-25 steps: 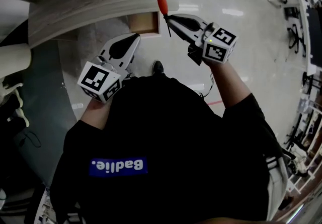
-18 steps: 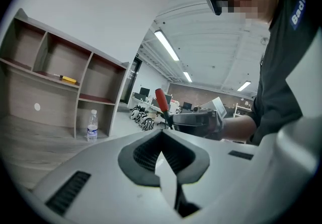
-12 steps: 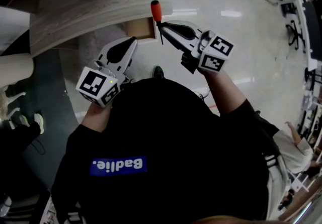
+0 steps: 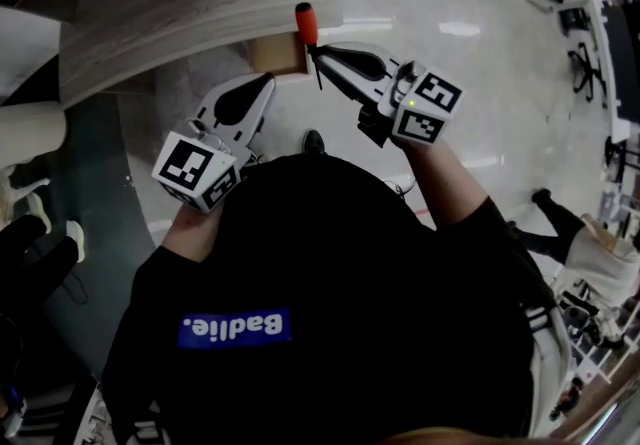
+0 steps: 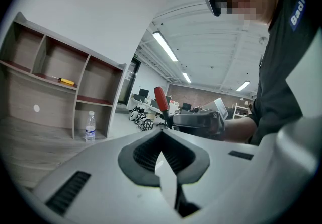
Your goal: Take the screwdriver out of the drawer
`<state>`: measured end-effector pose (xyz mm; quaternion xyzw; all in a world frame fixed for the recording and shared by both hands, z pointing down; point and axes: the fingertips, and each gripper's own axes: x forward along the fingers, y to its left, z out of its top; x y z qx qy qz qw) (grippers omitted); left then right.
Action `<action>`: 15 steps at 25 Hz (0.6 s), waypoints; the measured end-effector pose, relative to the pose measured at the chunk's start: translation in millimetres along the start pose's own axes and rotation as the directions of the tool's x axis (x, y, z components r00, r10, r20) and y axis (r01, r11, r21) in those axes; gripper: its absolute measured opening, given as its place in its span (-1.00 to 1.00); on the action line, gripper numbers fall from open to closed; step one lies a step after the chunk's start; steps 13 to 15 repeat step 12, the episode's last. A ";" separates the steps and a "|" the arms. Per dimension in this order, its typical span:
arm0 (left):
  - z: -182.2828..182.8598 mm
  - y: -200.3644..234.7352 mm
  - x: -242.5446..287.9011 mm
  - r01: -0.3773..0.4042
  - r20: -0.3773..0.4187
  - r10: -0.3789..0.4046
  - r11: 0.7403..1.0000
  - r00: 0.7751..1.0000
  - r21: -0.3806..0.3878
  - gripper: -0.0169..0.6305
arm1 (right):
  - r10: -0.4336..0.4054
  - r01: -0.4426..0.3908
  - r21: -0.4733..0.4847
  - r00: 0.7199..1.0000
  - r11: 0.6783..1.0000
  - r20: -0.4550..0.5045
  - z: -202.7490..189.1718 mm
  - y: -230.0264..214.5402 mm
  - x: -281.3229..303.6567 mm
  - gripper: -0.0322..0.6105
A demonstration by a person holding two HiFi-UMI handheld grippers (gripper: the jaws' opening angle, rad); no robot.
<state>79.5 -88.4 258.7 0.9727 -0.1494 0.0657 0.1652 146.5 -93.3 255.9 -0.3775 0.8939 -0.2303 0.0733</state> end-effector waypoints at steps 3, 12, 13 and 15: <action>0.5 -1.5 -1.2 -0.004 0.001 0.004 1.000 1.000 -0.002 -0.94 | 0.005 -0.005 0.000 1.000 1.000 0.000 1.4 1.8 -0.2 -0.74; 2.3 -0.1 0.4 -0.017 0.004 0.017 1.000 1.000 -0.006 -0.94 | 0.016 -0.016 0.002 1.000 1.000 0.002 4.5 3.1 1.1 -0.74; 2.3 -0.1 0.4 -0.017 0.004 0.017 1.000 1.000 -0.006 -0.94 | 0.016 -0.016 0.002 1.000 1.000 0.002 4.5 3.1 1.1 -0.74; 2.3 -0.1 0.4 -0.017 0.004 0.017 1.000 1.000 -0.006 -0.94 | 0.016 -0.016 0.002 1.000 1.000 0.002 4.5 3.1 1.1 -0.74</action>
